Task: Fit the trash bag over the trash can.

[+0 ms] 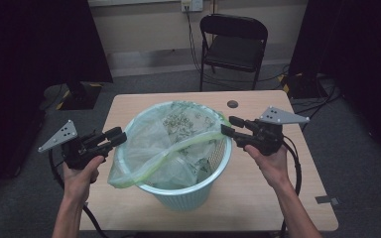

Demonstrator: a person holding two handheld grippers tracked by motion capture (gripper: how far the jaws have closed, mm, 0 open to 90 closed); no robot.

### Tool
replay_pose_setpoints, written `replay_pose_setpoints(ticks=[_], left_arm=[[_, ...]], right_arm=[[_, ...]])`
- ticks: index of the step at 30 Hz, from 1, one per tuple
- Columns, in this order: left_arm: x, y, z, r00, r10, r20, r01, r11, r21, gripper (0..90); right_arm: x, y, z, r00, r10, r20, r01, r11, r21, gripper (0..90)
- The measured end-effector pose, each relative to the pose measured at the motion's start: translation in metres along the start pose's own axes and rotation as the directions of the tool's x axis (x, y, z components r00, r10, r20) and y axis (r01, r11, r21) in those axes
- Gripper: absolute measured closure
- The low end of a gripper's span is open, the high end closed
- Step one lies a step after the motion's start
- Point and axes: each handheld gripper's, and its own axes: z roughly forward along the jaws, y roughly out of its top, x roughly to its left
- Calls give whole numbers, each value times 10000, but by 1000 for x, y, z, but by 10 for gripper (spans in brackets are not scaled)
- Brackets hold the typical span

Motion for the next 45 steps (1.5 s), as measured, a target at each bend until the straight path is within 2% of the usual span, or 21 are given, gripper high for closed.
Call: replay_pose_setpoints(ticks=[1,3,4,6,11,13,15,18,23,26,27,30,32,35,40,43,45], left_arm=[[1,0,0,10000,-18,41,18,10000,5,662],[5,1,3,9997,-161,197,162,9999,-14,598],[7,2,5,9996,-245,162,247,9996,-133,584],[15,6,10,9982,-468,363,482,9982,-361,558],[33,17,37,9973,-681,265,683,9977,-57,507],[36,19,46,9980,-574,262,567,9980,265,534],[37,17,51,9984,-442,366,420,9974,590,654],[32,15,47,9990,-299,319,282,9983,518,707],[26,11,35,9996,-208,180,202,9993,315,708],[20,8,26,9999,-143,77,141,9996,241,709],[18,8,24,9999,-114,29,113,9997,193,709],[15,7,21,10000,-60,59,59,9998,169,714],[12,7,20,10000,46,59,-47,9998,182,714],[6,5,17,9998,221,30,-221,9996,169,713],[-2,3,4,9996,248,93,-249,9996,137,713],[-3,4,1,9992,212,347,-222,9994,279,706],[-1,8,4,9995,164,281,-170,9996,233,642]], right_arm=[[0,1,3,9998,-92,-182,93,9999,81,614],[0,4,9,9993,-340,-134,344,9990,277,619],[-3,7,13,9991,-397,-116,401,9984,395,629],[-8,10,18,9989,-429,-191,438,9978,500,654],[-21,18,36,9957,-660,-648,704,9951,689,695],[-26,20,43,9945,-696,-788,753,9945,723,704],[-27,22,48,9935,-797,-809,860,9933,773,686],[-27,23,46,9958,-639,-661,666,9970,399,669],[-23,21,42,9979,-513,-385,516,9986,81,813],[-22,21,38,9990,-441,-105,439,9989,-145,856],[-22,20,36,9992,-376,115,378,9991,-187,863],[-25,15,31,9988,-385,309,390,9991,-159,872],[-29,8,30,9988,-225,445,228,9997,-75,871],[-32,-4,30,9991,-111,410,107,9999,104,869],[-32,-19,40,9999,-88,54,85,9985,546,850],[-34,-17,42,9993,-214,311,197,9983,549,740],[-38,-11,38,9978,-203,631,175,9989,441,709]])
